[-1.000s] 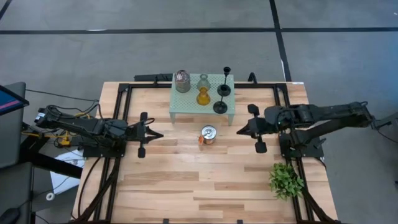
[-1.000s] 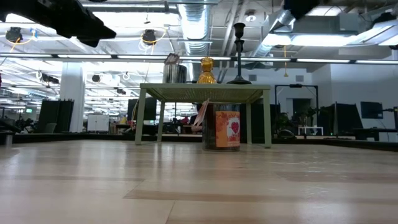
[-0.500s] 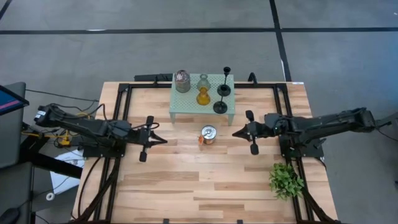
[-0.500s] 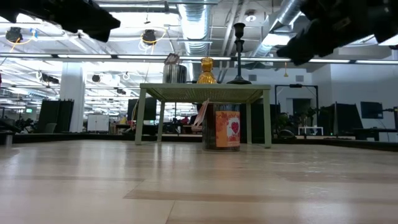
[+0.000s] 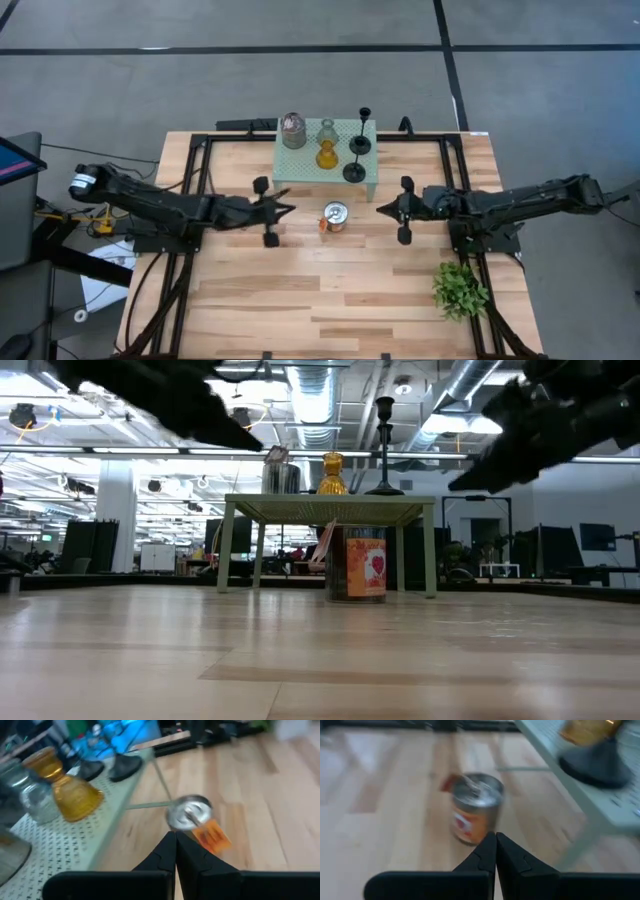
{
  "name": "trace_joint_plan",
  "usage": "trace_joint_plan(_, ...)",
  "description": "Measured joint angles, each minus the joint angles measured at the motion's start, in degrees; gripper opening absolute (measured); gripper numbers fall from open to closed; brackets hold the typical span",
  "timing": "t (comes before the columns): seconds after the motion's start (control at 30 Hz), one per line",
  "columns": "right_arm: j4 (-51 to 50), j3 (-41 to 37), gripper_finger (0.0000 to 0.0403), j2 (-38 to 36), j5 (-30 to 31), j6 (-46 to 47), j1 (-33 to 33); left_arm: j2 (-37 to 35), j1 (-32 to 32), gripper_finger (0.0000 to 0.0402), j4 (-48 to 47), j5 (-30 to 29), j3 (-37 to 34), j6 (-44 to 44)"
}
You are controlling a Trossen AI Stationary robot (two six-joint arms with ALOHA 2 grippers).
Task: Pick & Place candle stick holders
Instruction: Put the silver scented candle on the shelf
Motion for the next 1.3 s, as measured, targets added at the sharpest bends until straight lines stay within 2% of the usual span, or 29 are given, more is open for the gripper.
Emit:
trace_joint_plan(0.1,-0.1,-1.3,0.0000,0.0,4.6,0.0,0.0,2.7,2.7,0.0005,0.3,1.6,3.6,-5.6)
trace_joint_plan(0.23,-0.2,-3.0,0.0000,0.0,5.1,0.0,0.1,5.4,6.2,0.0005,0.1,8.0,7.0,-13.0)
trace_joint_plan(0.33,-0.1,-4.5,0.0000,0.0,5.2,0.0,0.6,7.4,6.9,0.0004,0.0,8.2,8.6,-14.8)
trace_joint_plan(0.5,1.0,-6.6,0.0000,0.0,5.3,1.4,2.0,8.9,6.2,0.0004,-2.6,3.8,12.0,-15.5)
trace_joint_plan(0.63,2.8,-8.0,0.0000,0.0,5.3,3.9,3.3,8.9,5.0,0.0004,-14.9,-4.6,16.1,-24.2)
trace_joint_plan(0.73,2.8,-8.1,0.0000,0.0,5.3,5.4,4.4,9.3,3.0,0.0003,-17.4,-5.3,18.3,-30.4)
trace_joint_plan(0.87,2.8,-8.1,0.0000,0.0,5.3,4.4,5.2,11.8,-1.1,0.0003,-17.3,-5.4,21.4,-34.3)
trace_joint_plan(1.07,2.8,-8.1,0.0000,0.0,5.3,3.6,5.4,20.1,-6.9,0.0003,-17.2,-8.2,27.2,-38.9)
trace_joint_plan(1.3,1.7,-8.0,0.0000,0.0,5.2,3.4,5.4,25.8,-5.3,0.0003,-18.0,-7.3,28.3,-48.1)
